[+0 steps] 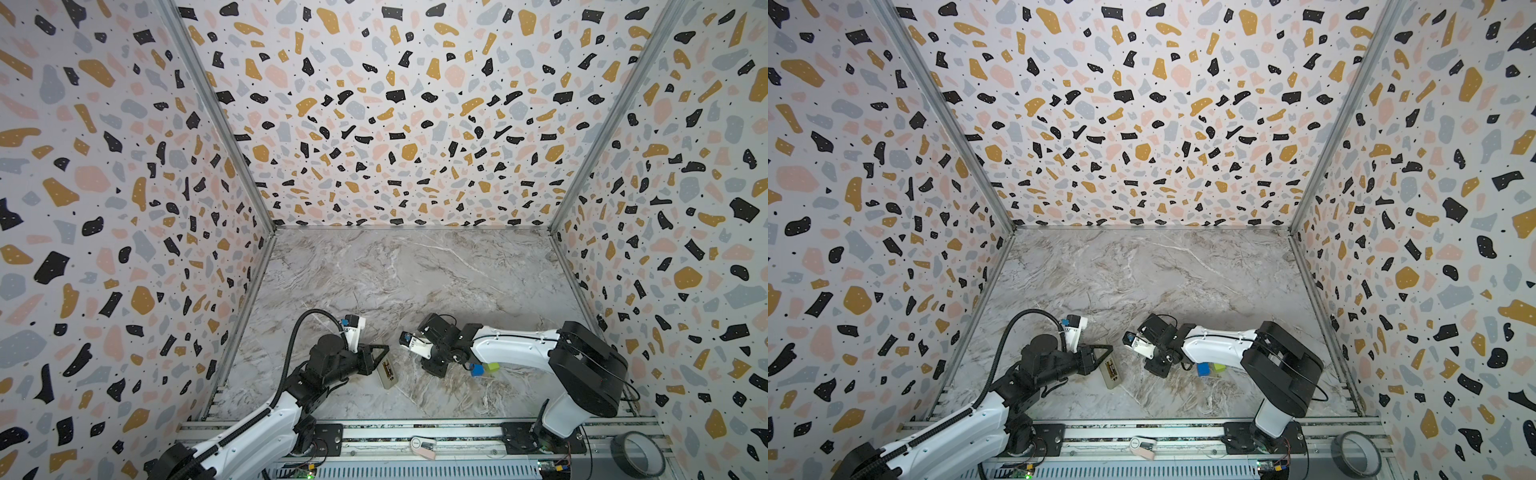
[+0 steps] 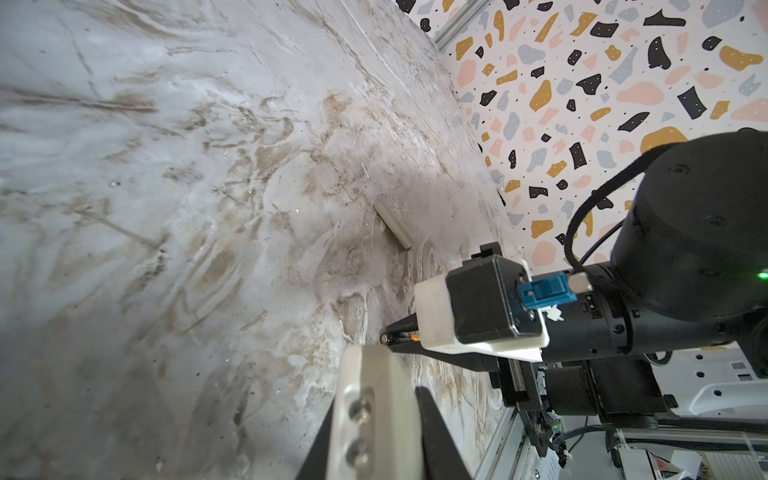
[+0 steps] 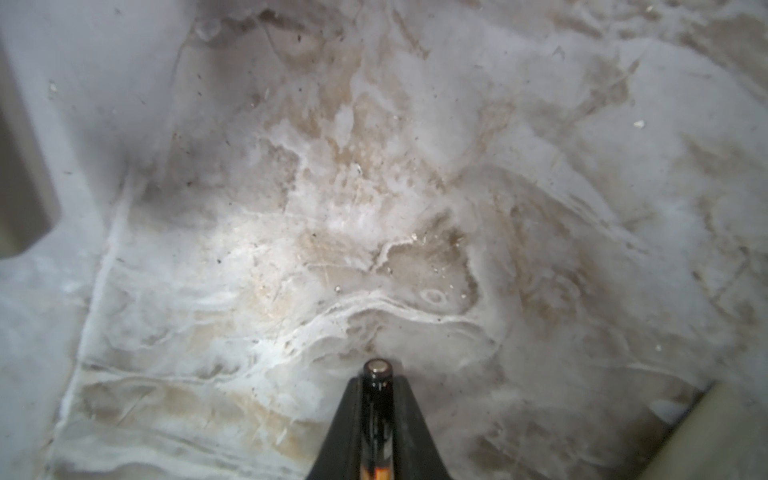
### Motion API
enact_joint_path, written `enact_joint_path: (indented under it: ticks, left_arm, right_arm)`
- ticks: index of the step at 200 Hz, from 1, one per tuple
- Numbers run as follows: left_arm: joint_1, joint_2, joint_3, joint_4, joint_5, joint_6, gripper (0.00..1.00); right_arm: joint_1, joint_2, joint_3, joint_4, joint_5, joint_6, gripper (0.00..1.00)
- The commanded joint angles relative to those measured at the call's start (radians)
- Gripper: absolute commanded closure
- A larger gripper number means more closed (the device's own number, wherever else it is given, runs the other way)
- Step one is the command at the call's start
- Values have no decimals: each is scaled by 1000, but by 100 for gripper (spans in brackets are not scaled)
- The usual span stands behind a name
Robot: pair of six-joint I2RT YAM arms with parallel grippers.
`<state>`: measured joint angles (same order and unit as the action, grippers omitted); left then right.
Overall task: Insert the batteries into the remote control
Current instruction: 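Move the right gripper over the loose AA battery on the table, then lower the right gripper and grasp the AA battery upright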
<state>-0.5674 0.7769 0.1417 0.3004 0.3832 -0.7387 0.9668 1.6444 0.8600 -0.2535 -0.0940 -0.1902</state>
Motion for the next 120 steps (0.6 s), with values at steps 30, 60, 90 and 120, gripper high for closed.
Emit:
enact_joint_path:
  ticks: [30, 60, 90, 120]
  left_arm:
    - [4, -27, 13, 17, -12, 14, 100]
    - [4, -33, -1, 37, -20, 6, 100]
    - [4, -24, -14, 66, -20, -5, 100]
    - [4, -24, -17, 73, -26, -13, 100]
  right_arm:
    - [-5, -1, 4, 20, 31, 80, 88]
    - [-5, 14, 26, 36, 33, 114, 90]
    - [-5, 40, 64, 23, 44, 140, 91]
    - [-5, 54, 84, 28, 37, 146, 91]
